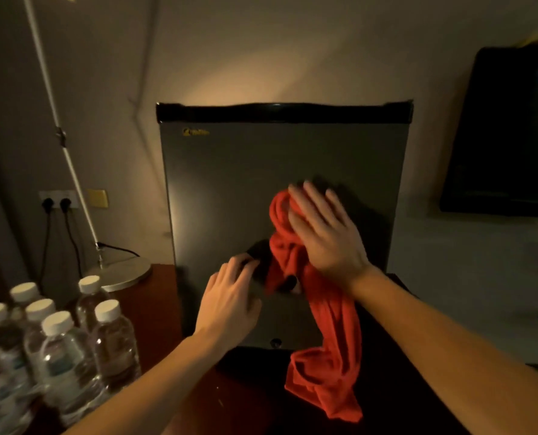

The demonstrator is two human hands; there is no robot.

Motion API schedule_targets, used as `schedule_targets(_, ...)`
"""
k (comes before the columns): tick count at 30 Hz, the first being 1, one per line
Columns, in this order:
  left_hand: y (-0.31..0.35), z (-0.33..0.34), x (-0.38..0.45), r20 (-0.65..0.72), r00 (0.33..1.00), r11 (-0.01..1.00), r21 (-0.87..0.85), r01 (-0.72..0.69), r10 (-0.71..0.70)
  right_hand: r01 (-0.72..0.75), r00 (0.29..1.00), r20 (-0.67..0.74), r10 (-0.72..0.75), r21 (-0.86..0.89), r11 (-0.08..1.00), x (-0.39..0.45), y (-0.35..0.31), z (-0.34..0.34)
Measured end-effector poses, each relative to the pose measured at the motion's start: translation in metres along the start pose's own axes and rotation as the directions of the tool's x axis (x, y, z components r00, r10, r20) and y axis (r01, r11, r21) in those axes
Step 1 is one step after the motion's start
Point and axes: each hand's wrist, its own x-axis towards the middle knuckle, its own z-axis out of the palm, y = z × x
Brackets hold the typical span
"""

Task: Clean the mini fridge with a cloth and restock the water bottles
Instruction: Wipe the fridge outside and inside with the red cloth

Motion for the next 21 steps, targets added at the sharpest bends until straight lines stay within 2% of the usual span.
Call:
schedule_targets(3, -0.005, -0.014, 0.012, -0.068, 0.998, 1.0, -0.025, 0.007, -0.008, -0.218, 0.973, -0.081, 0.215, -0.027, 0.976, 0.073, 0.003, -0.018)
schedule_targets(6, -0.019, -0.025, 0.018, -0.133, 0.989, 0.997, -0.054, 0.059, -0.066, -0.262, 0.957, -0.126, 0.26, -0.002, 0.965, 0.122, -0.011, -0.024)
schedule_targets(10, -0.037, -0.031, 0.011, -0.116, 0.984, 0.99, -0.061, 0.126, -0.133, -0.115, 0.992, -0.044, 0.118, 0.049, 0.992, 0.15, -0.054, -0.014)
schedule_targets(13, -0.05, -0.036, -0.001, -0.066, 0.99, 0.991, -0.058, 0.121, -0.124, 0.021, 1.0, 0.008, -0.022, 0.098, 0.995, 0.158, -0.084, -0.003)
schedule_targets(21, -0.069, -0.039, -0.015, -0.051, 0.992, 0.984, -0.141, 0.104, -0.112, 0.273, 0.935, 0.204, -0.289, 0.102, 0.957, 0.119, -0.107, 0.002)
